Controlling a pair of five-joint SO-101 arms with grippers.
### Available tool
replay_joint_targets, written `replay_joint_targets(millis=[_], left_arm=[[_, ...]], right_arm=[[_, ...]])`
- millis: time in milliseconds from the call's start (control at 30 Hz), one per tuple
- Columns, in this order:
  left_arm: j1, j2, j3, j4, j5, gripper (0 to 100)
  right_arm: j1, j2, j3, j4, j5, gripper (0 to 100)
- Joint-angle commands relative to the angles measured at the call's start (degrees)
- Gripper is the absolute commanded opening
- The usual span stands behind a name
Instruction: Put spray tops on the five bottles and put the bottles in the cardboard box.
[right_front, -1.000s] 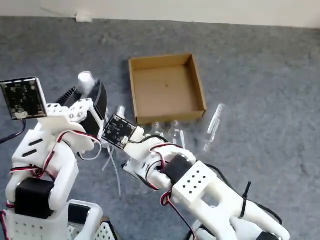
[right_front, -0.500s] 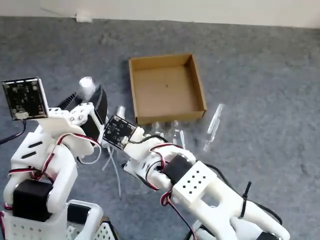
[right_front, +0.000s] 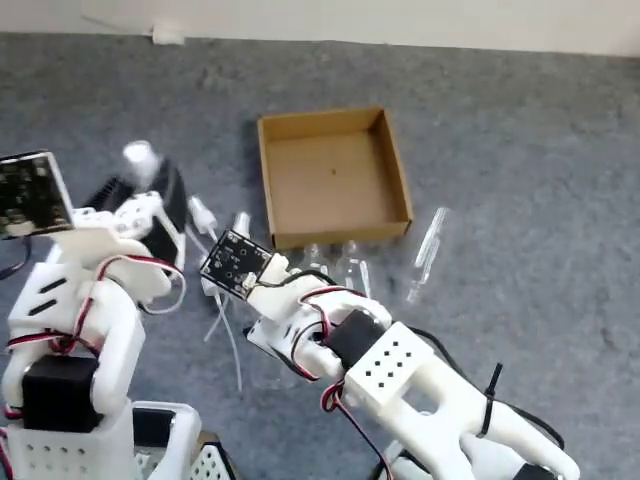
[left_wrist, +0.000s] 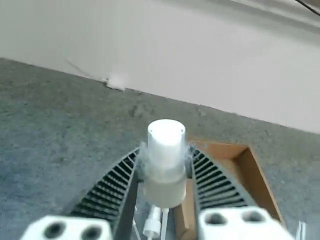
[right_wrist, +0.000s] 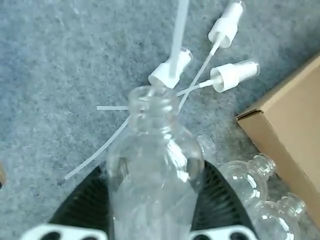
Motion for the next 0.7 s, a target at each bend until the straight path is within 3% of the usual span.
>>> replay_joint_targets(millis=[0, 333, 533, 667], left_arm=[[4.9, -0.4, 0.1, 2.7, -0.4, 0], [6.0, -0.5, 6.3, 3.4, -0.4, 0], [6.9, -0.5, 6.5, 3.2, -0.4, 0], [9.8, -0.5, 6.5, 3.2, -0.3, 0]], right_arm=[[0.0, -2.3, -0.6, -1.1, -0.7, 0.3], [1.1, -2.3, -0.7, -1.3, -1.1, 0.3], [6.6, -9.0, -3.6, -7.3, -13.6, 0.3], [4.6, -13.0, -1.8, -11.1, -14.4, 0.3]])
